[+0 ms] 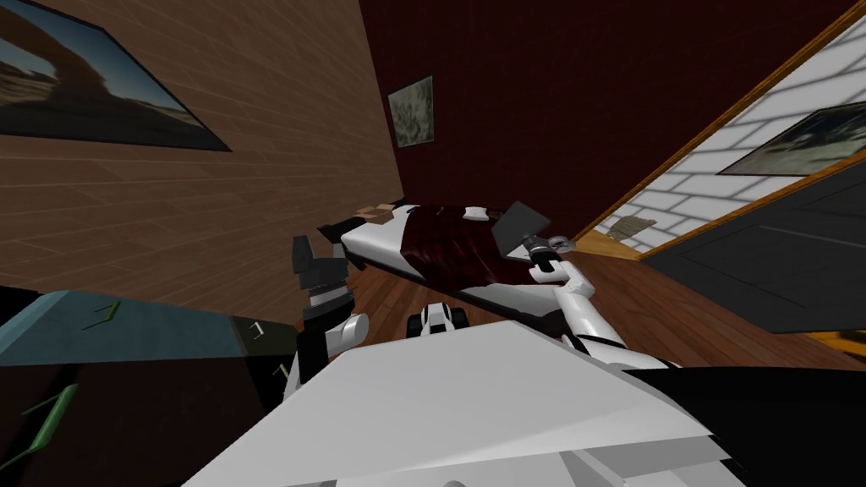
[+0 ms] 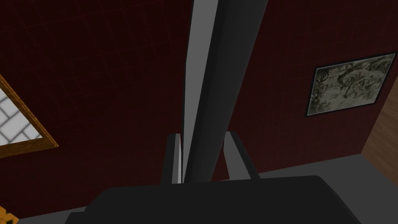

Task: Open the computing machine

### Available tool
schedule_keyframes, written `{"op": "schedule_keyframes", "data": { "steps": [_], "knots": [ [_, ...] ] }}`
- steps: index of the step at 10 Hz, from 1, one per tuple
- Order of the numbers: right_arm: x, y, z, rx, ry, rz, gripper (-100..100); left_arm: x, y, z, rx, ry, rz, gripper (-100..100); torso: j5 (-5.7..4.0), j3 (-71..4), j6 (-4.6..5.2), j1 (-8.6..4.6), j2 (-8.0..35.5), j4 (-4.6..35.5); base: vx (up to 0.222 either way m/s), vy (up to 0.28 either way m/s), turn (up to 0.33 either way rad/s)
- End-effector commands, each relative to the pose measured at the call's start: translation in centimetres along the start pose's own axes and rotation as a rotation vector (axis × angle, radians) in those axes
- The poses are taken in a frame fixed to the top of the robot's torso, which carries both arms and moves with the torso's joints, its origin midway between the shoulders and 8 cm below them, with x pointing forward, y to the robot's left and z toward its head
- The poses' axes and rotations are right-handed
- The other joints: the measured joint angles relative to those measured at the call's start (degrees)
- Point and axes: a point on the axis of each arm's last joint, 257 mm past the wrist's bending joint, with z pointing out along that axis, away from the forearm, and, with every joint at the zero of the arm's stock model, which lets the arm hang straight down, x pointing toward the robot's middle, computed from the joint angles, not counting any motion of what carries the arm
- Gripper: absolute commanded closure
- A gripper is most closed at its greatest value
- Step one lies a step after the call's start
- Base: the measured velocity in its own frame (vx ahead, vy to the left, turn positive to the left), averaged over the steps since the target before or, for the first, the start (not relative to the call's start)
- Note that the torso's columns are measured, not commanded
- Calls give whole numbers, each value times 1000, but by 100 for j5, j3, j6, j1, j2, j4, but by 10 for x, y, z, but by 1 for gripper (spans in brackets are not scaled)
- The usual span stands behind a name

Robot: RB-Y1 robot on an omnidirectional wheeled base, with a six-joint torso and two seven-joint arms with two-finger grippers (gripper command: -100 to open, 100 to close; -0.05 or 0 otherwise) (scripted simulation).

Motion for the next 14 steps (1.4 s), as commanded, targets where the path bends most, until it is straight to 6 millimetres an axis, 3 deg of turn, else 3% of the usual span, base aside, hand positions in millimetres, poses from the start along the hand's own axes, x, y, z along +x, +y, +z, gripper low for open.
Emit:
{"op": "schedule_keyframes", "data": {
  "steps": [1,8,11,12,13,14],
  "knots": [
    [20,3,-5,-7,14,82,100,0,0,0,0,0,0,0,1,1,2,12,0,-3,18,-62,-59],
    [77,20,-22,-22,46,329,100,0,0,0,0,0,0,0,-26,-12,-30,10,-27,-28,13,-59,-58],
    [95,27,-29,-25,53,412,100,0,0,0,0,0,0,0,-21,-12,-45,24,-26,-25,10,-47,-57],
    [76,25,-19,-29,26,384,100,0,0,0,0,0,0,0,-22,-14,-44,24,-30,-27,-2,-23,-37],
    [101,34,-32,-37,41,472,100,0,0,0,0,0,0,0,9,-13,-37,34,-20,-6,18,-62,-89],
    [101,34,-32,-37,41,472,100,0,0,0,0,0,0,0,4,-7,-29,25,-15,-6,25,-70,-44]
  ]
}}
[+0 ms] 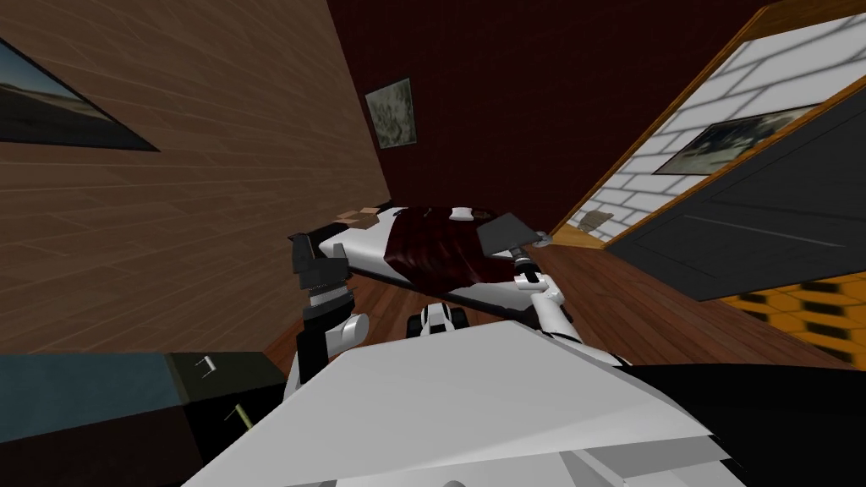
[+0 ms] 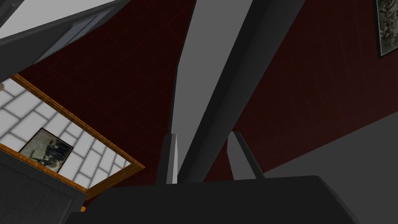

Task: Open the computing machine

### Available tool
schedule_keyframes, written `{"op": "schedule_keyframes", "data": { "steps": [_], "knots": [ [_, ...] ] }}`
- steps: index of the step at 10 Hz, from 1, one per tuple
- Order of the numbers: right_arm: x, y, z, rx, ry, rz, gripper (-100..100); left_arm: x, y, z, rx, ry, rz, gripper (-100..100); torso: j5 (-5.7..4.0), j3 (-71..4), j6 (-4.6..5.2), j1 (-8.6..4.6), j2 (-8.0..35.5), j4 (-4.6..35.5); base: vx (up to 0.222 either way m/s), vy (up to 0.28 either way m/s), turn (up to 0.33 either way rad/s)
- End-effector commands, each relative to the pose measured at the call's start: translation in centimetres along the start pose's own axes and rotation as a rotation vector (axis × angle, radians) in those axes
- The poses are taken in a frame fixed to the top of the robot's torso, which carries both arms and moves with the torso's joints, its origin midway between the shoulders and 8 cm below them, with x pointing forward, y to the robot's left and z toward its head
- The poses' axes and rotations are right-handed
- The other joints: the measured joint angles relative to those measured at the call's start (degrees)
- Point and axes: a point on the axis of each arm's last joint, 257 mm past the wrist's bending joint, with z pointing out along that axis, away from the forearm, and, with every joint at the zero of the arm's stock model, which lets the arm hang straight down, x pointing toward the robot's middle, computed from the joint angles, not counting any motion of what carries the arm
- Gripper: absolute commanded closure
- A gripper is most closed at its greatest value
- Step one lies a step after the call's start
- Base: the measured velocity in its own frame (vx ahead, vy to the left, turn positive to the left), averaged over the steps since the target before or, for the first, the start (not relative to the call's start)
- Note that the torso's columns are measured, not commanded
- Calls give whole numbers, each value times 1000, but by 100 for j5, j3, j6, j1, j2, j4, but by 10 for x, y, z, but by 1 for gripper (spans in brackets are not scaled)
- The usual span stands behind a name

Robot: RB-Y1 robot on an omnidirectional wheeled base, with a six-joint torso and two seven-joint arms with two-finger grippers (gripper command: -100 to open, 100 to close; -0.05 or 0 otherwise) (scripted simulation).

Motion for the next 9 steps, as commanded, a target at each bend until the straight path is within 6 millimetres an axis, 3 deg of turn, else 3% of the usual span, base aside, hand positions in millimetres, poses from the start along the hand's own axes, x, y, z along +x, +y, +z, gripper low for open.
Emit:
{"op": "schedule_keyframes", "data": {
  "steps": [1,3,4,9],
  "knots": [
    [32,-1,-14,-1,24,83,100,0,0,0,0,0,0,0,4,2,-5,0,4,6,26,-75,-31],
    [57,-2,-26,-1,37,166,100,0,0,0,0,0,0,0,-10,-4,-16,3,-10,-8,44,-86,-50],
    [32,7,-11,2,-1,131,-100,0,0,0,0,0,0,0,-7,-9,-24,10,-16,-7,-48,-76,97],
    [16,36,21,64,-66,115,-100,0,0,0,0,0,0,0,53,41,28,35,75,56,-161,-82,174]
  ]
}}
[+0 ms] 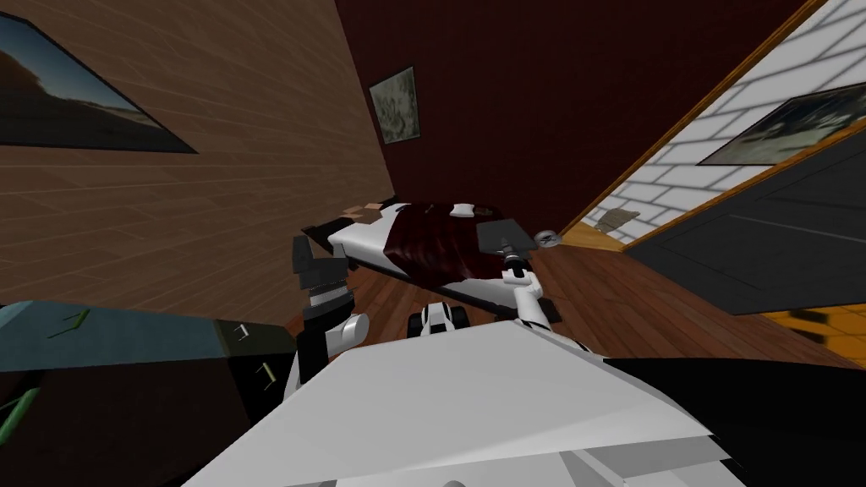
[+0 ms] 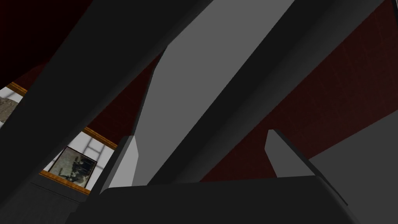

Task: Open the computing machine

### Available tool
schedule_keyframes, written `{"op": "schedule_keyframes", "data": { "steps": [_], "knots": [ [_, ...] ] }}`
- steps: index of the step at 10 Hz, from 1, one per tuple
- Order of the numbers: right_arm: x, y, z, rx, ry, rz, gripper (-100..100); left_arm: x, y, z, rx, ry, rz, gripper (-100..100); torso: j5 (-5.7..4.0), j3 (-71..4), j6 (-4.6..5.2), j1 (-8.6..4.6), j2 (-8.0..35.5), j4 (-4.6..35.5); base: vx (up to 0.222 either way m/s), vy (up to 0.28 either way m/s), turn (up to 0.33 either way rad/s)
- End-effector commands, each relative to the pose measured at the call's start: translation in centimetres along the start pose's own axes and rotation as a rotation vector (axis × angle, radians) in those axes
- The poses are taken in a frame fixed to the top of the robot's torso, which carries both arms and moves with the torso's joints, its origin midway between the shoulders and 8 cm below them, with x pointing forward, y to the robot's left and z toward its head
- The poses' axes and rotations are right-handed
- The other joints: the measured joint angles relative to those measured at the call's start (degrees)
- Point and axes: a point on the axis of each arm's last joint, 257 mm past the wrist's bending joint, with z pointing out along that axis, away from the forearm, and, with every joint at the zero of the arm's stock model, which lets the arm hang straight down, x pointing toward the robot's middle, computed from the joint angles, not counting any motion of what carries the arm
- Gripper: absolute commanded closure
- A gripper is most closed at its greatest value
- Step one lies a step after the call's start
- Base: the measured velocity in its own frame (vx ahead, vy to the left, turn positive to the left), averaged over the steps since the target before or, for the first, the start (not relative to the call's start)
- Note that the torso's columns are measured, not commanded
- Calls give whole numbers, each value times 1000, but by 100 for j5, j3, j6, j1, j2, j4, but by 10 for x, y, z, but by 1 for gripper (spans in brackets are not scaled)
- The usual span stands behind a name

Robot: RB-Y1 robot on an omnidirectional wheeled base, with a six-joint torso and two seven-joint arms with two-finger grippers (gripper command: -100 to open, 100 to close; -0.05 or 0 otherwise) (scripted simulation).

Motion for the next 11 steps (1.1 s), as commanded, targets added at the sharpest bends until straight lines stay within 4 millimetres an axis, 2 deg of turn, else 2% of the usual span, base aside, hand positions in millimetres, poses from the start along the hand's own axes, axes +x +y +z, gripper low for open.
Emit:
{"op": "schedule_keyframes", "data": {
  "steps": [1,4,5,6,11],
  "knots": [
    [-8,15,15,33,-32,-9,-100,0,0,0,0,0,0,0,-3,-15,-1,-8,-24,-8,-141,-88,152],
    [-12,33,29,76,-55,-12,-100,0,0,0,0,0,0,0,-3,-7,0,-2,-12,-5,-163,-77,164],
    [-9,28,26,68,-48,-8,-100,0,0,0,0,0,0,0,-2,-4,0,-6,-7,-2,-72,-41,40],
    [-8,28,27,73,-47,-10,0,0,0,0,0,0,0,0,-4,-18,7,2,-33,-12,-15,-7,-5],
    [-5,25,25,80,-41,-9,0,0,0,0,0,0,0,0,-12,-10,-1,-12,-18,-11,-2,-1,-1]
  ]
}}
